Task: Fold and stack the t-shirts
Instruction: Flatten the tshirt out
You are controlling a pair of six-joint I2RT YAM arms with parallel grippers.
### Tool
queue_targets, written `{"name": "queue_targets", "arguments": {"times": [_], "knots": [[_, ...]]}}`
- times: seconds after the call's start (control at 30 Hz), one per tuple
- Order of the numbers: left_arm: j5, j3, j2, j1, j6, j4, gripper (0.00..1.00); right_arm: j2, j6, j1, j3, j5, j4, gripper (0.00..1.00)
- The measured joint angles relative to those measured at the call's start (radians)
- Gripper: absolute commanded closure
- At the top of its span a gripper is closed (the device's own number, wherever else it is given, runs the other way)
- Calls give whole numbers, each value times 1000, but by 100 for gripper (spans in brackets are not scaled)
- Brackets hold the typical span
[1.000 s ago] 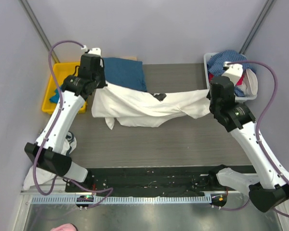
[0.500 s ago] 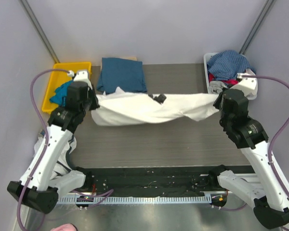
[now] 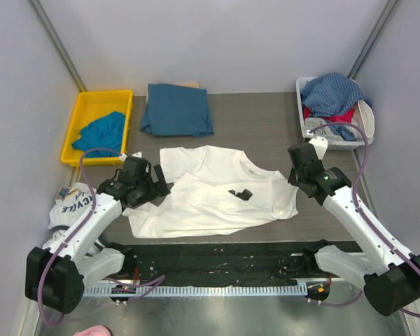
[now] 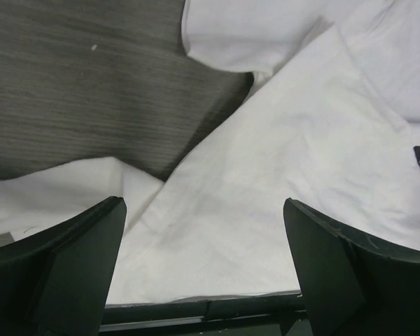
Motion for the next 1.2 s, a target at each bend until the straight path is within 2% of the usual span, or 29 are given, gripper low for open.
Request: {"name": "queue_targets", "arguments": {"times": [0.23,0.5,0.7,0.73,0.77,0.83,0.87,0.93,0.97,1.0,1.2], "knots": [[-25,69,124,0,32,101,0,0,5,0,0,-13,8,99],[-71,191,465,0,76,246,0,0,7,0,0,-22,18,99],[-98,262,620,0,98,301,1,5,6,0,0,-22,24,99],[-108,267,636,0,105,308,10,5,6,0,0,-22,26,99],[-115,272,644,0,106,314,26,5,6,0,0,-22,26,99],[-128,284,661,0,104,327,42,5,6,0,-2,-22,28,99],[-136,299,682,0,113,338,66,5,6,0,-2,-23,28,99],[-137,319,706,0,105,355,79,5,6,0,-2,-23,31,99],[-140,330,721,0,105,360,91,5,6,0,-2,-23,31,99],[-136,348,740,1,109,373,98,5,5,0,-2,-23,32,99],[-118,387,773,1,108,390,100,2,5,0,-4,-23,33,99]]}}
